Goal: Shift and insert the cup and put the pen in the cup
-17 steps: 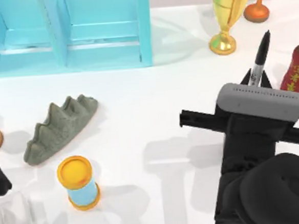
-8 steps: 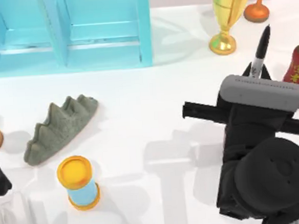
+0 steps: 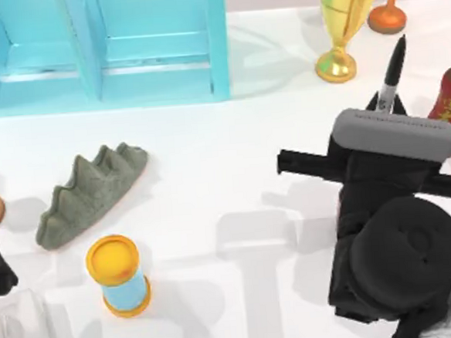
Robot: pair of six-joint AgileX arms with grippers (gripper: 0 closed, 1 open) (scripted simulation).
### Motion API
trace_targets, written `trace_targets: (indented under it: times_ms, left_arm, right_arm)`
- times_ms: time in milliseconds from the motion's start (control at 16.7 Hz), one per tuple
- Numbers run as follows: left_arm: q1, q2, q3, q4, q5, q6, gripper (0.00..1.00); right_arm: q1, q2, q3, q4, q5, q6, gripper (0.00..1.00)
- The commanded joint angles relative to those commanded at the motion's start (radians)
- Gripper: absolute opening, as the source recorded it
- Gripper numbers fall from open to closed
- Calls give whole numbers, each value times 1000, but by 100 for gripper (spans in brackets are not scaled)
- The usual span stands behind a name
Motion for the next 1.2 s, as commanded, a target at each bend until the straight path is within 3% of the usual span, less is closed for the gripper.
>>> trace_targets:
  times_ms: [60,840,1200]
  left_arm:
    - [0,0,0,0,0,0,100]
    - [0,0,0,0,0,0,100]
    - [0,0,0,0,0,0,100]
  right_arm:
    - [0,0,0,0,0,0,0]
    - [0,0,0,0,0,0,98]
    - [0,0,0,0,0,0,100]
